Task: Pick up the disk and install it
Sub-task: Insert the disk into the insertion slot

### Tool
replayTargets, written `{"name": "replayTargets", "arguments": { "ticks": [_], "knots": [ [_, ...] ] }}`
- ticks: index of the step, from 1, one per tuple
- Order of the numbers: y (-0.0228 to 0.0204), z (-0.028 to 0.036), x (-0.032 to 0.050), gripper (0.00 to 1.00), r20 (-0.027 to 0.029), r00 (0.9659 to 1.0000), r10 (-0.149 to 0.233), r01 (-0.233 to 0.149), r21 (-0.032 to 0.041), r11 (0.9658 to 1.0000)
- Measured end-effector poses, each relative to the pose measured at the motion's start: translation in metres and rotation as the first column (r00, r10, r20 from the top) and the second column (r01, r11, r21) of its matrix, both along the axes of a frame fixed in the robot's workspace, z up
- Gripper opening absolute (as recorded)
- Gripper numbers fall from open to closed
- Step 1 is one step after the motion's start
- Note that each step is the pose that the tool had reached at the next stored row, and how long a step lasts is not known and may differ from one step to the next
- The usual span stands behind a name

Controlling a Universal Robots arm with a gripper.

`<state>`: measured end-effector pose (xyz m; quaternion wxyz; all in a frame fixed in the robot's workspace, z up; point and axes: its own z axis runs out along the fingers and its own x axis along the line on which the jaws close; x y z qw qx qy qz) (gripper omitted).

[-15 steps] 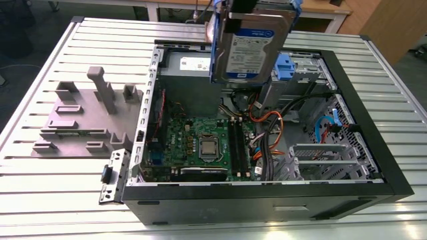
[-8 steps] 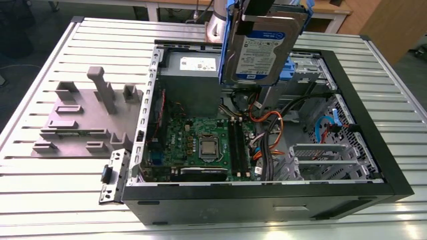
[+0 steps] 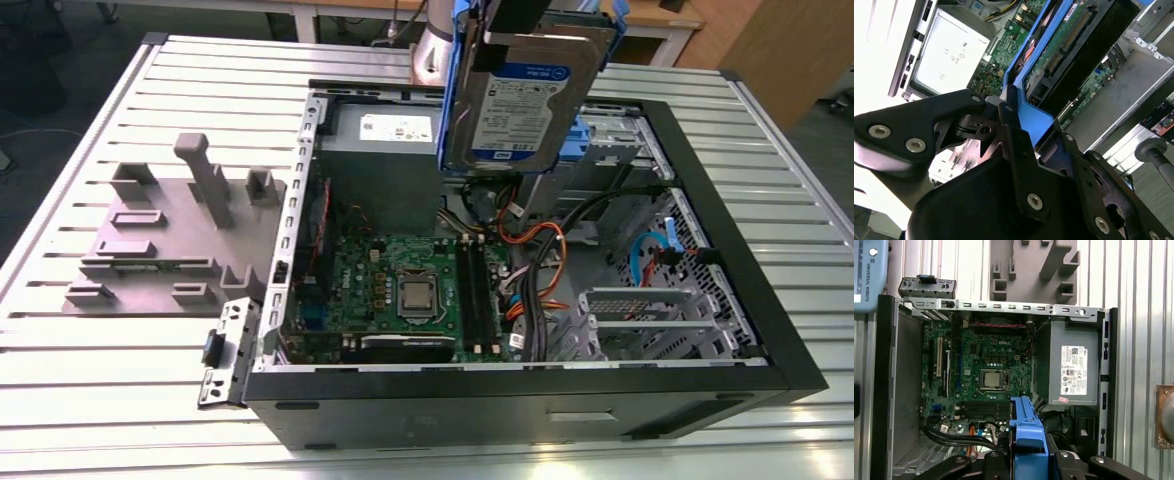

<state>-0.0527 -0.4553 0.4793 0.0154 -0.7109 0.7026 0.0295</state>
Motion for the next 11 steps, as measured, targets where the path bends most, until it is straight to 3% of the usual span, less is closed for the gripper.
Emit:
{"name": "replayTargets", "arguments": {
  "ticks": [11],
  "knots": [
    [-0.0039,0.0,0.0,0.37,0.0,1.0,0.0,0.0,-0.0051,1.0]
  ]
}}
